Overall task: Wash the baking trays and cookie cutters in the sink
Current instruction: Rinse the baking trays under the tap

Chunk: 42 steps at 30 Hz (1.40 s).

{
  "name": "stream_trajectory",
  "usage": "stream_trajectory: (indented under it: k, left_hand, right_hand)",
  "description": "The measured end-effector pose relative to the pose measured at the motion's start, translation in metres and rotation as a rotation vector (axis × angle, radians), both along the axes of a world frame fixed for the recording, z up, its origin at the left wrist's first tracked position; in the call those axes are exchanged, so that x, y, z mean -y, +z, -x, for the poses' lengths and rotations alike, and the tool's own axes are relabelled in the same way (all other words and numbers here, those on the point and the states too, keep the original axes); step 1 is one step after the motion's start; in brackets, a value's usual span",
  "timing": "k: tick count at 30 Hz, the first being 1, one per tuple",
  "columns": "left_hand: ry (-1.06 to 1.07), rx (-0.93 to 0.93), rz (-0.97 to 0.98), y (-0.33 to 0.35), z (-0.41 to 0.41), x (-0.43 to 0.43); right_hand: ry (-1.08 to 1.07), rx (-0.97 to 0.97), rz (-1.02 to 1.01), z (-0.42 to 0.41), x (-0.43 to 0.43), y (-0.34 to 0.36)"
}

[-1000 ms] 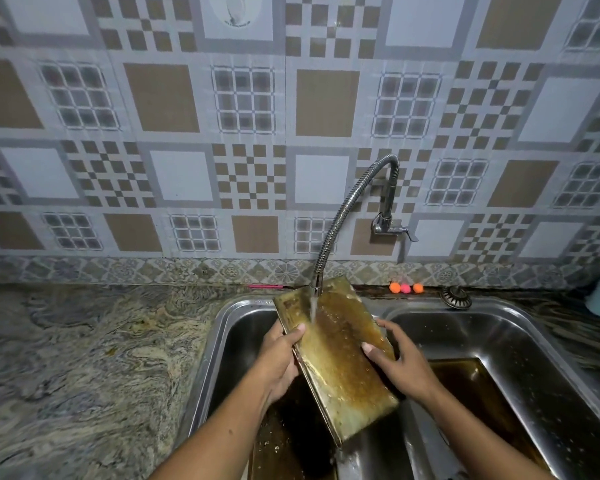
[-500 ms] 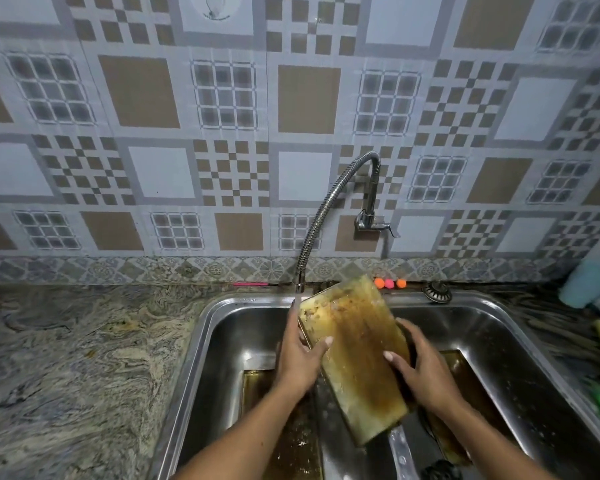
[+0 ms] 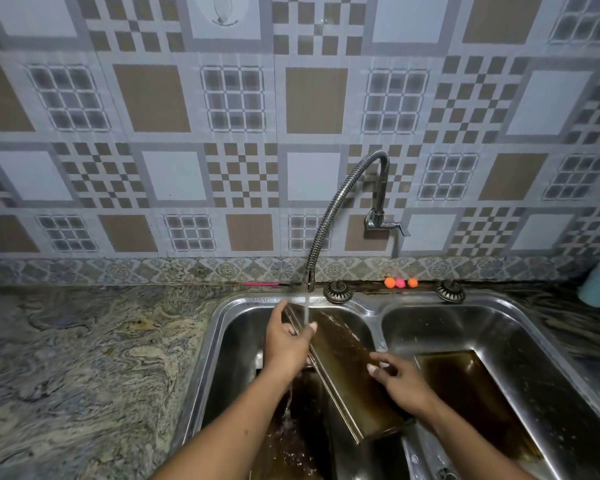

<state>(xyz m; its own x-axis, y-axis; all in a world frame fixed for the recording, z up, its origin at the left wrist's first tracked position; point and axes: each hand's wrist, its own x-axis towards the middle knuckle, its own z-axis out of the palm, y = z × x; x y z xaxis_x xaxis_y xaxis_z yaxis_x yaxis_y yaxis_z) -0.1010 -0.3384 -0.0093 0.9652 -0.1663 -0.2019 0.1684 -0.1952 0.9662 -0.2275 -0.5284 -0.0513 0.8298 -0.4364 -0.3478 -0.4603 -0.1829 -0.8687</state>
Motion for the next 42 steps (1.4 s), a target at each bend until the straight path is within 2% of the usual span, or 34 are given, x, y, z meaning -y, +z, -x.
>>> stream_trajectory:
  k: [8,15,19,24,29,36,42]
  left_hand:
    - [-0.024,0.008,-0.028,0.010,-0.016,-0.008]
    - [-0.080,-0.074,-0.014,-0.011,-0.006,-0.002]
    - [-0.080,-0.068,0.018,-0.014,0.004,0.001]
    - [-0.101,0.077,-0.033,-0.011,0.009,0.006]
    - [-0.086,0.205,-0.066,-0.002,0.003,0.001]
    - [-0.066,0.094,0.050,0.001,0.004,0.001]
    - [-0.071,0.066,0.065,0.002,0.007,0.006]
  right_hand:
    - [-0.061,0.052,0.062,-0.014,-0.016,-0.006]
    - [-0.109,0.114,0.424,-0.003,0.000,0.022]
    - [-0.100,0.200,0.547,0.006,0.007,0.030]
    - [-0.136,0.212,0.487,0.011,0.009,0.025]
    - [-0.212,0.184,0.298,-0.004,-0.004,0.012]
    - [-0.213,0.090,0.194,-0.016,0.003,0.008]
    - [-0.236,0.062,0.153,-0.017,0.004,0.002]
